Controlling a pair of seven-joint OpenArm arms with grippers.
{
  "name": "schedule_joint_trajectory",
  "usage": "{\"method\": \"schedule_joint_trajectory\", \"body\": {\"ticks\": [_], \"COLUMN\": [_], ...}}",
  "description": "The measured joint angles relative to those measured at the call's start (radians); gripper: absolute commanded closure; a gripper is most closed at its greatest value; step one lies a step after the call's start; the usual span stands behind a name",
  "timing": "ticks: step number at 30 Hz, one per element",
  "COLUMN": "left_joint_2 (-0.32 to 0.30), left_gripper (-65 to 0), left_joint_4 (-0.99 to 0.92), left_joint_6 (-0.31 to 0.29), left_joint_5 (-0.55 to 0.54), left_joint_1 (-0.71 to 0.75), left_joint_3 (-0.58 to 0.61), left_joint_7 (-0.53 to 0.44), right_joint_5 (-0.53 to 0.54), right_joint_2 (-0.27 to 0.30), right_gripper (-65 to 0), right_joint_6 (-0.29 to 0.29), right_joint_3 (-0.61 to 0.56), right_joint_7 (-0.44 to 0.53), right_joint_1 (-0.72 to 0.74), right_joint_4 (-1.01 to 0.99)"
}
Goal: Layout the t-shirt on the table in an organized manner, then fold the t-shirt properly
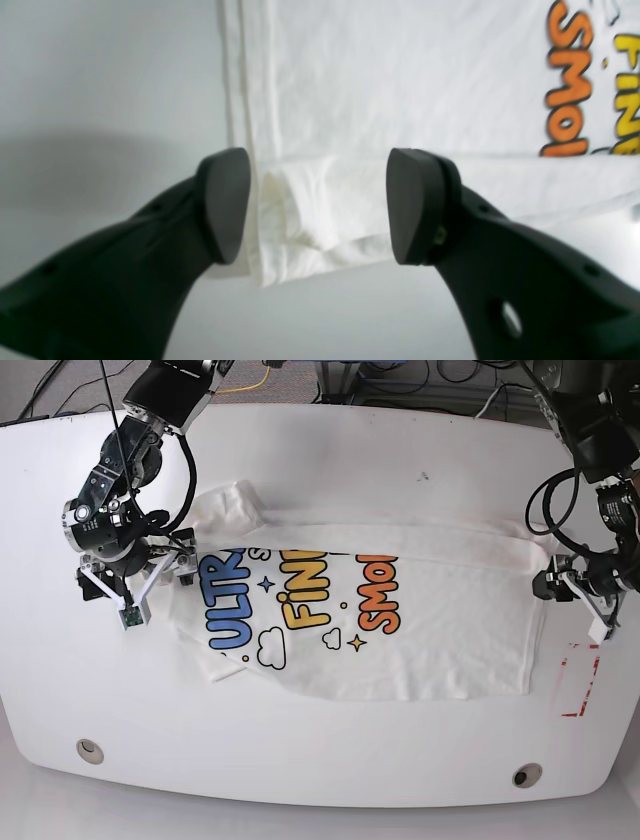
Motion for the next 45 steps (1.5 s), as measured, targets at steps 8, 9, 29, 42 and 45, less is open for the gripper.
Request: {"method": "schedule_joint_trajectory", "body": {"ticks": [8,9,29,42,45], "left_joint_2": [-0.001,-0.003,-0.021,-0.018,-0.019], "left_gripper": [-40.3,-40.3,-40.3,-40.3,-40.3], "left_joint_4": [0.001,0.001,0.097,0.097,0.097], "left_joint_6": [-0.002,-0.015,-0.099,-0.099,-0.099], "left_joint_5": [0.000,0.000,0.002,0.004,0.006], "left_joint_1": [-0.045,-0.050,-0.019,-0.007,-0.007], "left_joint_3": [-0.095,-0.101,-0.105,-0.104,-0.104], "left_joint_7": [0.001,0.000,0.014,0.009,0.010], "right_joint_5": [0.006,0.006,0.122,0.469,0.478], "right_joint_2": [-0.001,-0.001,-0.155,-0.158,-0.150], "right_gripper": [-65.0,-65.0,-65.0,-65.0,-65.0], "right_joint_6": [0.000,0.000,0.012,0.016,0.015], "right_joint_3": [-0.003,0.000,0.252,0.351,0.376], "right_joint_7": [0.007,0.006,-0.024,-0.015,-0.008], "right_joint_1": [0.064,0.061,-0.179,-0.231,-0.228], "right_joint_4": [0.005,0.006,0.056,-0.080,-0.183]}}
